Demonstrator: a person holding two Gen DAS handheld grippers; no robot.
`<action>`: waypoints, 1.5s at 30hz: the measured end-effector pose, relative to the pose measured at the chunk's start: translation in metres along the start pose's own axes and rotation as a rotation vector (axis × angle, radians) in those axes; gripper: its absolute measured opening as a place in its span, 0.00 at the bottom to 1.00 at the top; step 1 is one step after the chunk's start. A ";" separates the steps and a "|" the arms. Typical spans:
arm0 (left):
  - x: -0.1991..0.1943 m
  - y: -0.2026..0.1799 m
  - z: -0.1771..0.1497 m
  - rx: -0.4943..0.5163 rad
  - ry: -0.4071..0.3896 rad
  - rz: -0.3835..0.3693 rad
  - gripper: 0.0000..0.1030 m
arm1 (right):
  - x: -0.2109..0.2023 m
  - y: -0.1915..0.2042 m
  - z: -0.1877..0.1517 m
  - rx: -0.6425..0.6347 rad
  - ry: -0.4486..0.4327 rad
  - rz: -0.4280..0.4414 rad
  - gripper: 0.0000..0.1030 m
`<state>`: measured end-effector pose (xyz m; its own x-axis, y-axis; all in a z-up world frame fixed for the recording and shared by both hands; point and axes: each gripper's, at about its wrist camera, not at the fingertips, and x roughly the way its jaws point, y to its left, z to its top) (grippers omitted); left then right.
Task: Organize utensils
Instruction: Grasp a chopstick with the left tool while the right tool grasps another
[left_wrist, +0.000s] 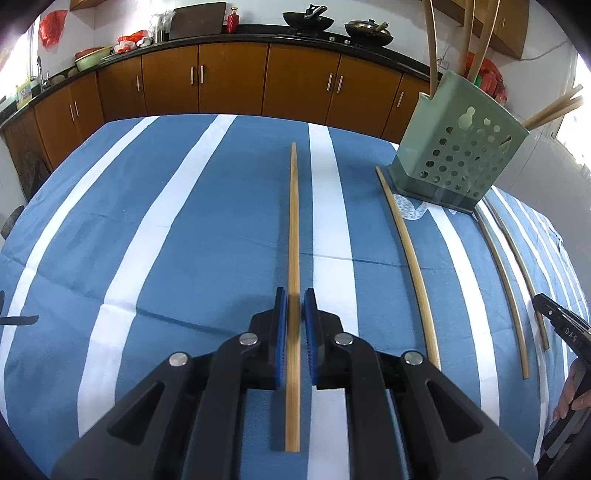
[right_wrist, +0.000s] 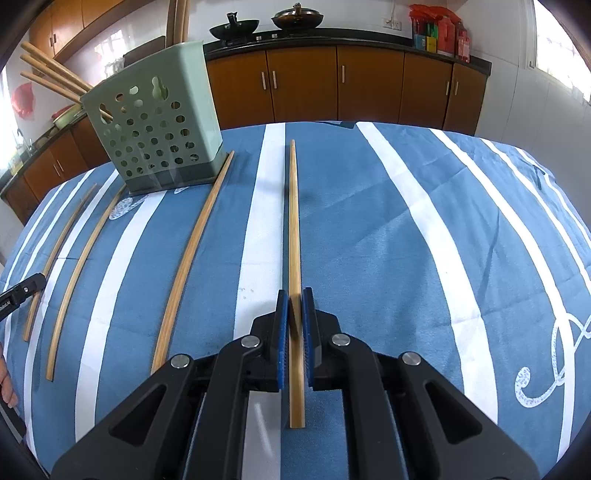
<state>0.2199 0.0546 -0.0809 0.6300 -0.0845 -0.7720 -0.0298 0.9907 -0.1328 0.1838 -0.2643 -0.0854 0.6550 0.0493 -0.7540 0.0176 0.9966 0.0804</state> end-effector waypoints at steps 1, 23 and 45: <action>0.000 0.000 0.000 0.000 0.000 0.002 0.12 | 0.000 0.000 0.000 -0.001 0.000 -0.001 0.09; 0.000 0.000 -0.001 -0.004 0.000 0.000 0.12 | 0.000 0.001 0.000 0.003 -0.001 0.002 0.09; -0.001 -0.004 -0.003 0.019 0.001 0.016 0.12 | -0.001 0.000 -0.002 0.012 -0.003 0.002 0.09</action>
<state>0.2170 0.0508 -0.0811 0.6285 -0.0687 -0.7747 -0.0251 0.9938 -0.1086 0.1813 -0.2640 -0.0859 0.6573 0.0509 -0.7519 0.0253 0.9957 0.0895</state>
